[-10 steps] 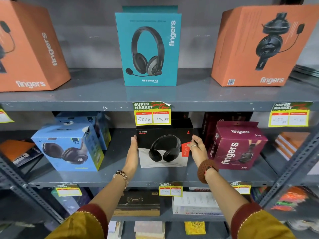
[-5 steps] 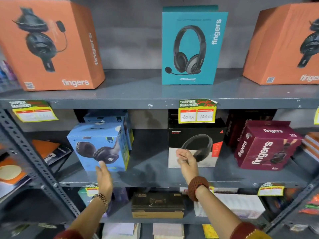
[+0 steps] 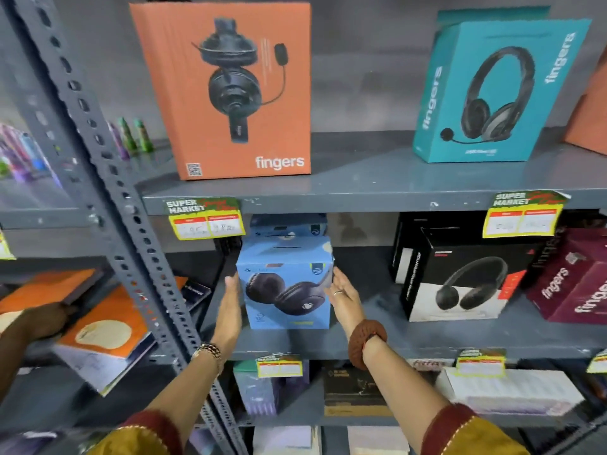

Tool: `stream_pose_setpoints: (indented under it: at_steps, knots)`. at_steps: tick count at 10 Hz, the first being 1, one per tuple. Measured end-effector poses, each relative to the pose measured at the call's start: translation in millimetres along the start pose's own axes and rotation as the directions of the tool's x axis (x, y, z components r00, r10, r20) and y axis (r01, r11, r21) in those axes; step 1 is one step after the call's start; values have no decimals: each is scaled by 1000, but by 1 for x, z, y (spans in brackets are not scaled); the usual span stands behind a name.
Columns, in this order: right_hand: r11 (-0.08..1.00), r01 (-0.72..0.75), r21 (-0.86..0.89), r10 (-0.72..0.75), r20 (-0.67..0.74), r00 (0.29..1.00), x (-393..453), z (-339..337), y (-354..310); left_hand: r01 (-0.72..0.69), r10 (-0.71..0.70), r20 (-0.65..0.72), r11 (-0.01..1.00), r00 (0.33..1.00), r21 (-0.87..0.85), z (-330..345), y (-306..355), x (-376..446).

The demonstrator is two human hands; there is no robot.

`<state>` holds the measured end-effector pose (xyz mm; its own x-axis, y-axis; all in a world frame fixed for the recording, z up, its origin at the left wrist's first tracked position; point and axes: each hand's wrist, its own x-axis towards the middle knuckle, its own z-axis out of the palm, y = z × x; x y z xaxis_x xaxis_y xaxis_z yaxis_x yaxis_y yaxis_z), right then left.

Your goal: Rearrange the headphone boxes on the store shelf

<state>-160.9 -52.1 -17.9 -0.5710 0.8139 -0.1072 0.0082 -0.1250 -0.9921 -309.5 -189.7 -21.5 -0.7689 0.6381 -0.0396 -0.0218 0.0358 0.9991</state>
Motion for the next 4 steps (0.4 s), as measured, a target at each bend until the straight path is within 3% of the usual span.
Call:
stream_pose_setpoints:
  at_steps: [2, 3, 4]
  knots:
    - [999, 7, -35, -9, -70, 997, -4, 5, -4, -13, 14, 71, 1000, 997, -19, -2, -1, -6]
    - [998, 40, -56, -44, -80, 996, -10, 5, -3, -160, 163, -28, 982, 986, 97, -3, -3, -18]
    - [977, 160, -144, -187, -195, 963, -23, 1, -11, -354, 392, -116, 900, 912, 255, -4, 8, -30]
